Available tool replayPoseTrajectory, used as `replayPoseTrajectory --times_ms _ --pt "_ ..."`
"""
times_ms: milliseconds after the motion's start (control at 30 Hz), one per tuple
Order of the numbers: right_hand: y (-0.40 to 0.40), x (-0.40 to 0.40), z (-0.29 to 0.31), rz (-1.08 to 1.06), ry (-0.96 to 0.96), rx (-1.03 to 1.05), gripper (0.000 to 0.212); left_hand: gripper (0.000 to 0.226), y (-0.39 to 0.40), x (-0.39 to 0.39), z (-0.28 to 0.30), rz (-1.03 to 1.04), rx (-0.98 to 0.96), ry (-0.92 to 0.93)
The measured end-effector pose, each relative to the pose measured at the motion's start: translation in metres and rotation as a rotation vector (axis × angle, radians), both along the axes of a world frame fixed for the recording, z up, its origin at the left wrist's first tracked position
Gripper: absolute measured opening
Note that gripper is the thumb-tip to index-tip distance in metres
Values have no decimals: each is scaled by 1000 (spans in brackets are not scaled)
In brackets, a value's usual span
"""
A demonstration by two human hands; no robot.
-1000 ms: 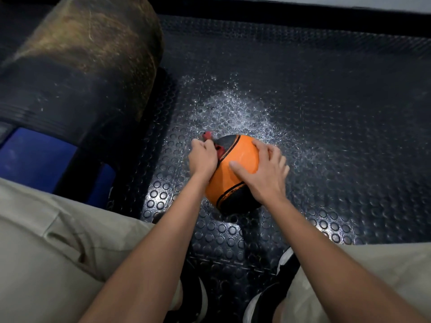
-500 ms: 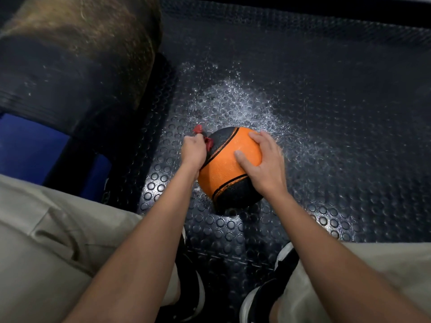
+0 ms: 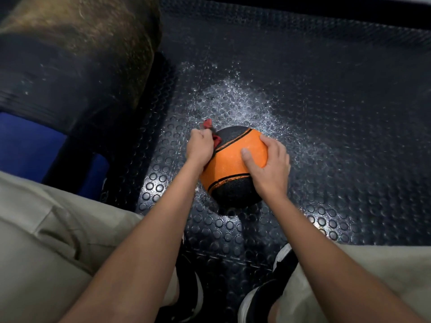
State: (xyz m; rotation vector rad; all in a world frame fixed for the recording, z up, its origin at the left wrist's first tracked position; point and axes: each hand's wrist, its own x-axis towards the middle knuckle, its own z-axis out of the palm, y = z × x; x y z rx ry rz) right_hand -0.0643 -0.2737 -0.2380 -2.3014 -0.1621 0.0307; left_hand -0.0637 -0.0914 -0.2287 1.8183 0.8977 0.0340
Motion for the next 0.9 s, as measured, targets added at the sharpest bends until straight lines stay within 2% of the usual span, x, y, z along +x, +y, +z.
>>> replayPoseTrajectory --times_ms 100,133,200,267,333,400,500,533,600,700,800,867,900 --pt "3 3 3 -20 -24 -61 64 19 -12 5 17 -108 184 -13" --pt "2 4 3 -24 -25 -48 63 20 -14 4 19 -128 187 -24" --pt "-1 5 1 -3 -23 3 65 28 -5 1 9 -109 57 -42" --pt "-4 5 -1 14 11 52 66 40 8 -6 -9 -10 -183 -8" --pt "-4 2 -1 2 30 76 64 41 10 -11 -16 67 -280 40" --pt "0 -2 0 -29 -9 55 62 34 -1 -7 -6 55 -152 40" --pt "5 -3 0 -100 -45 -32 66 23 -23 9 21 -107 192 26" --pt "6 -3 0 -111 -43 -77 67 21 -28 13 27 -165 257 21" --pt "5 -2 0 -92 -41 -164 67 21 -24 17 26 -201 268 1" --pt "0 -3 -1 -48 -41 -191 70 39 -2 7 4 -67 4 -31" --pt "-2 -5 -3 -38 -27 -164 71 43 10 -16 -17 87 -342 32" --pt "-2 -6 -5 -36 -27 -155 69 43 9 -25 -21 152 -395 54" --pt "-2 -7 -5 -37 -30 -156 69 42 6 -26 -20 172 -350 55"
